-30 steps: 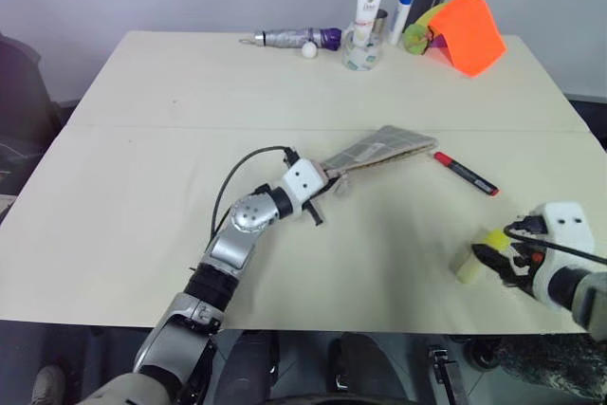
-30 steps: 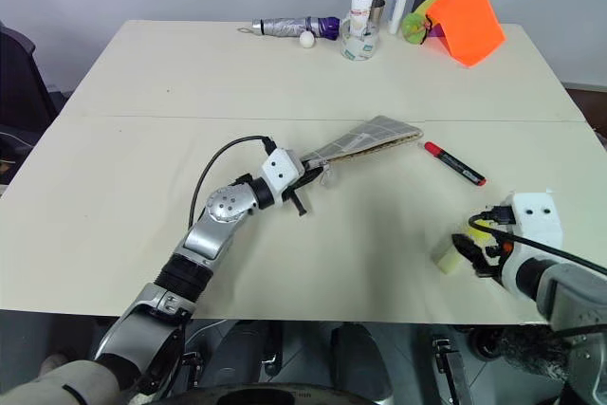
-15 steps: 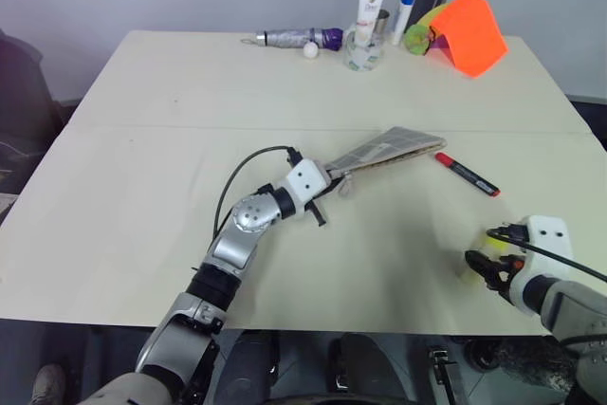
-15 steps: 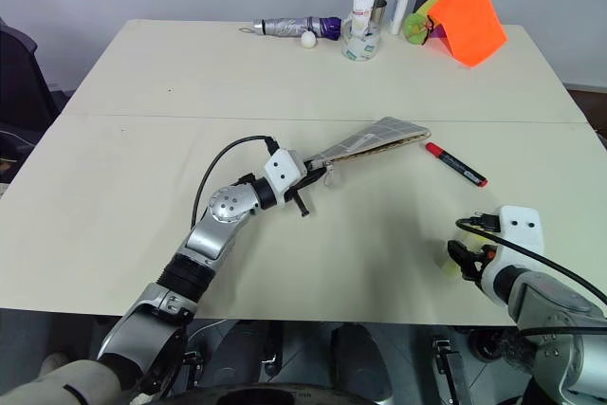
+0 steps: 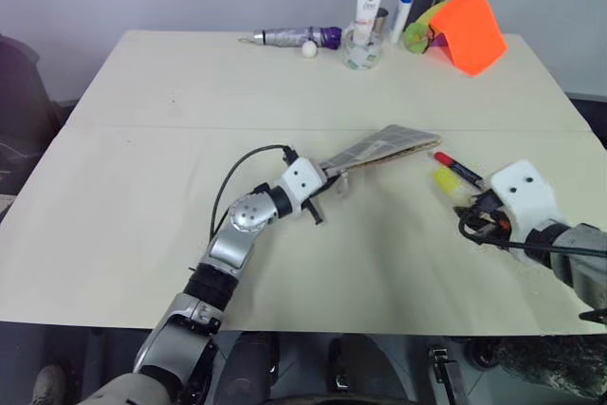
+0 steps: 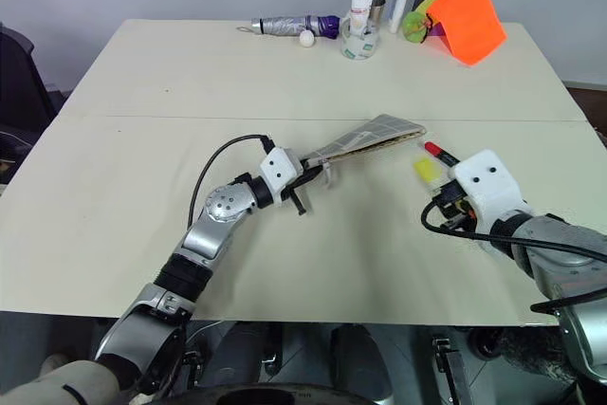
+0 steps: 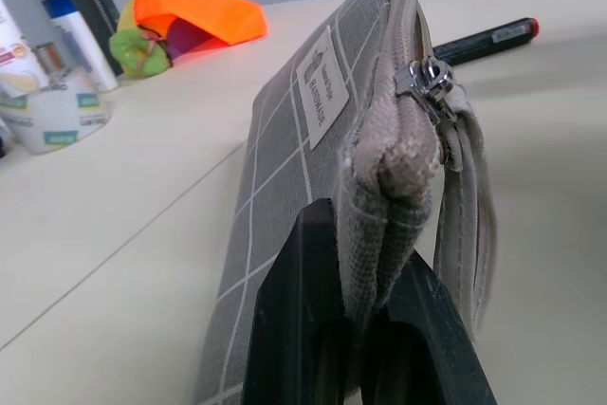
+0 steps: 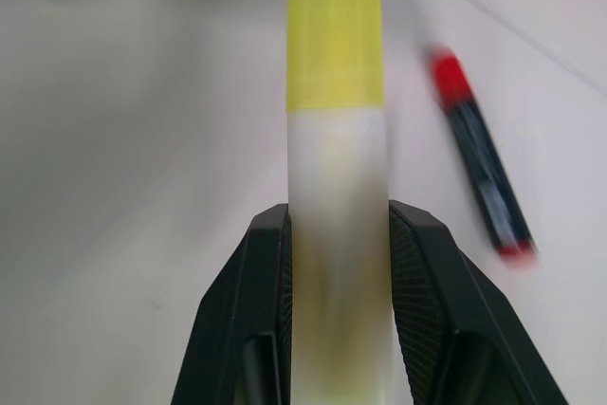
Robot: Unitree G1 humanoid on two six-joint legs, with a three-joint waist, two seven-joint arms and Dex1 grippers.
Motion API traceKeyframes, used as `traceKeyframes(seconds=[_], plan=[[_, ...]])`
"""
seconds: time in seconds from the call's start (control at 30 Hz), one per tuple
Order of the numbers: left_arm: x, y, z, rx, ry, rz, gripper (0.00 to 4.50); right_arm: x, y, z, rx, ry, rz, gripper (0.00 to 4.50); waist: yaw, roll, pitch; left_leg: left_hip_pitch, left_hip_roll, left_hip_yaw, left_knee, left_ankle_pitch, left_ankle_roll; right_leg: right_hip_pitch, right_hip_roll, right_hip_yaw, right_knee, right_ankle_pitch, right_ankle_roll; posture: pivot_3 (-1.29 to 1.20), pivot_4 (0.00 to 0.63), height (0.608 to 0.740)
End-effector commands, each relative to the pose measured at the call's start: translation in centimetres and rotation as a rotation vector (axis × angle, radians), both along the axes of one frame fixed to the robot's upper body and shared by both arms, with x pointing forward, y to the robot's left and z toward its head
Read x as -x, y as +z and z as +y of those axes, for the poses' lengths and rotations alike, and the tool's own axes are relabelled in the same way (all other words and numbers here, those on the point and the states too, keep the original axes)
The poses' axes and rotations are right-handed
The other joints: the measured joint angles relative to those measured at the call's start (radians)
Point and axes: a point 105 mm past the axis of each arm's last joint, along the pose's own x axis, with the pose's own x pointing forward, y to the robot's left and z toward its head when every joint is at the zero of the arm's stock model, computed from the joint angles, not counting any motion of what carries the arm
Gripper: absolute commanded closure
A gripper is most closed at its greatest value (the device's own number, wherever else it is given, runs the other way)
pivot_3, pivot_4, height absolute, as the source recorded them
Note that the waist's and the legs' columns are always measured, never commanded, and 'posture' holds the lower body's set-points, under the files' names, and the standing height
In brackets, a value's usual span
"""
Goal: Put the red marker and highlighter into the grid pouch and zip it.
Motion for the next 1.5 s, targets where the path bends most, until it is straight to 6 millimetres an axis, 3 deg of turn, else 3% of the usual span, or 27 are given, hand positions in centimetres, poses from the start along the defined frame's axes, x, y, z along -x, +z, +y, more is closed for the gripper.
traceKeyframes(seconds=[0.03,0.33,0.83,0.97,1.23,1.5], plan=[[0.3,1.2,-0.1,0.035,-0.002,-0.038,4.50,-0.9,1.5,0.4,0.003,0.029,-0.055,3.66,0.001,0.000,0.000,0.000,0.000,0.000,0.000,0.000,0.000,0.000,-0.001,0.000,0.000,0.000,0.000,0.00,0.150,0.740],[0.9,1.3,-0.1,0.013,-0.020,-0.065,4.50,-3.3,1.5,1.8,-0.057,0.047,-0.046,3.66,0.002,0.000,0.000,0.000,0.000,0.000,0.000,0.000,0.000,0.000,-0.002,0.000,0.000,0.000,0.000,0.00,0.150,0.740],[1.5,1.2,-0.3,-0.010,-0.042,-0.076,4.50,-4.1,1.0,3.2,-0.062,0.083,-0.013,3.66,0.003,0.000,0.000,0.000,0.000,0.000,0.000,0.000,0.000,0.000,-0.002,0.000,0.000,0.000,0.000,0.00,0.150,0.740],[1.2,1.1,0.0,0.002,-0.022,-0.056,4.50,-3.8,1.4,3.0,-0.065,0.084,-0.018,3.66,0.003,0.000,0.000,0.000,0.000,0.000,0.000,0.000,0.000,0.000,-0.002,0.000,0.000,0.000,0.000,0.00,0.150,0.740],[0.9,0.7,0.2,-0.017,-0.014,-0.051,4.50,-3.5,2.6,-0.1,-0.045,-0.022,-0.044,3.66,0.003,0.000,0.000,0.000,0.000,0.000,0.000,0.000,0.000,0.000,-0.002,0.000,0.000,0.000,0.000,0.00,0.150,0.740],[1.0,0.9,-0.1,-0.014,-0.021,-0.060,4.50,-3.8,2.2,0.2,-0.052,-0.014,-0.030,3.66,0.003,0.001,0.000,0.000,0.000,0.000,0.000,0.000,0.000,0.000,-0.002,0.000,0.000,0.000,0.000,0.00,0.150,0.740]])
